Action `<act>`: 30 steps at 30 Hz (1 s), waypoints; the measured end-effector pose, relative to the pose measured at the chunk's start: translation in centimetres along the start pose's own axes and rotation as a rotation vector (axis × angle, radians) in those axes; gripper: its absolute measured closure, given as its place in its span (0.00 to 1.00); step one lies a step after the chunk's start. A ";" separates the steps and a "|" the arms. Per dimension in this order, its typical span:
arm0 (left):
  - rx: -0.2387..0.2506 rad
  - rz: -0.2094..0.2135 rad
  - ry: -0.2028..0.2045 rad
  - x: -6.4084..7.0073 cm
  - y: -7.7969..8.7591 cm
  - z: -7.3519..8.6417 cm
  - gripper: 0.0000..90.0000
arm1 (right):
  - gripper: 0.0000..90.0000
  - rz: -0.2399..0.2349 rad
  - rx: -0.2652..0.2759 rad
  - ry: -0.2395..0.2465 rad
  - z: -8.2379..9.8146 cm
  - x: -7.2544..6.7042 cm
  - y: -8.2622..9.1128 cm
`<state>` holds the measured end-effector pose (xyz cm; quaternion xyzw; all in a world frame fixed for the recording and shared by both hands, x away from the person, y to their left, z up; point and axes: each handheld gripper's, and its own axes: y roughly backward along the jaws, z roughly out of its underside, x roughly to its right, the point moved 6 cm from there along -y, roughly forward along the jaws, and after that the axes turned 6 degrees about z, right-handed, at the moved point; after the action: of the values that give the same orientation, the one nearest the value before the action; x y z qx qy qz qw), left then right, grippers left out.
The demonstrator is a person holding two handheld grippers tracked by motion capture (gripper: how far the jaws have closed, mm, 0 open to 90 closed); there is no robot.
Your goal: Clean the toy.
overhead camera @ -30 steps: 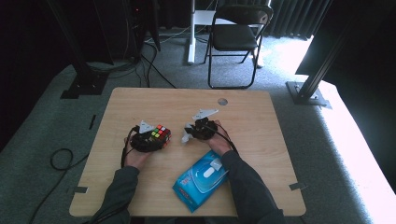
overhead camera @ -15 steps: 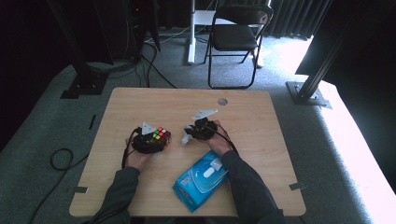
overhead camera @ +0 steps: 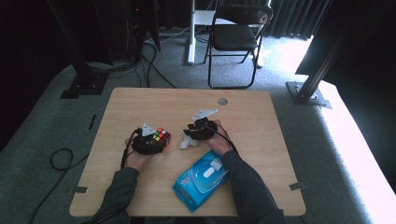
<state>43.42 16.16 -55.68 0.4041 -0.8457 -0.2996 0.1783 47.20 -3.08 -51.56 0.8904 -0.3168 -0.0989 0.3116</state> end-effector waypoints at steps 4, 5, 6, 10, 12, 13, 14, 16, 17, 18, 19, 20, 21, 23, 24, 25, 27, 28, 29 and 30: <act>0.018 0.010 0.006 0.0 0.3 -0.1 0.32 | 0.68 -0.002 0.005 -0.003 -0.1 0.0 0.1; 0.023 0.006 0.004 -0.1 0.4 -0.2 0.31 | 0.68 0.000 0.006 -0.002 -0.1 0.0 0.1; 0.023 0.006 0.004 -0.1 0.4 -0.2 0.29 | 0.68 0.000 0.006 -0.002 -0.1 0.0 0.1; 0.053 0.001 0.010 -0.1 0.9 -0.6 0.25 | 0.67 0.011 0.022 -0.010 -0.2 0.2 0.3; 0.061 0.002 0.012 -0.1 1.0 -0.7 0.25 | 0.67 0.015 0.028 -0.015 -0.3 0.3 0.4; 0.068 0.002 0.012 -0.2 1.2 -0.8 0.25 | 0.67 0.016 0.030 -0.020 -0.3 0.4 0.5; 0.079 0.003 0.011 -0.1 1.3 -0.9 0.25 | 0.67 0.021 0.035 -0.025 -0.4 0.5 0.6; 0.109 -0.004 0.004 0.0 1.8 -1.0 0.28 | 0.66 0.031 0.050 -0.036 -0.5 0.8 0.9; 0.115 -0.005 0.006 -0.1 2.0 -1.1 0.28 | 0.66 0.035 0.053 -0.039 -0.5 0.9 1.0; 0.123 -0.013 0.007 -0.2 2.1 -1.1 0.28 | 0.66 0.041 0.057 -0.044 -0.6 1.1 1.1; 0.129 -0.013 0.015 -0.3 2.3 -1.1 0.28 | 0.66 0.045 0.059 -0.048 -0.6 1.2 1.3; 0.129 -0.013 0.015 -0.3 2.3 -1.1 0.29 | 0.66 0.049 0.064 -0.051 -0.6 1.3 1.4; 0.132 -0.016 0.022 -0.3 2.3 -1.1 0.31 | 0.66 0.052 0.065 -0.055 -0.6 1.4 1.5; 0.139 -0.031 0.034 -0.7 2.6 -1.0 0.32 | 0.66 0.060 0.071 -0.061 -0.5 1.7 1.7; 0.147 -0.043 0.045 -1.1 2.9 -0.8 0.33 | 0.66 0.065 0.074 -0.065 -0.5 1.9 1.8; 0.152 -0.048 0.053 -1.3 2.9 -0.7 0.34 | 0.66 0.069 0.077 -0.067 -0.5 2.1 1.9; 0.163 -0.059 0.072 -1.7 3.2 -0.4 0.36 | 0.66 0.077 0.082 -0.077 -0.5 2.4 2.2; 0.163 -0.059 0.072 -1.7 3.2 -0.4 0.38 | 0.66 0.077 0.082 -0.077 -0.5 2.4 2.2; 0.166 -0.064 0.080 -1.9 3.4 -0.3 0.38 | 0.66 0.082 0.088 -0.086 -0.4 2.7 2.4; 0.175 -0.070 0.093 -2.3 3.6 -0.2 0.39 | 0.66 0.084 0.090 -0.091 -0.4 2.9 2.5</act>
<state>42.86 19.62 -53.31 0.4611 -0.8446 -0.2116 0.1709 48.34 -6.18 -49.63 0.8840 -0.3718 -0.1120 0.2605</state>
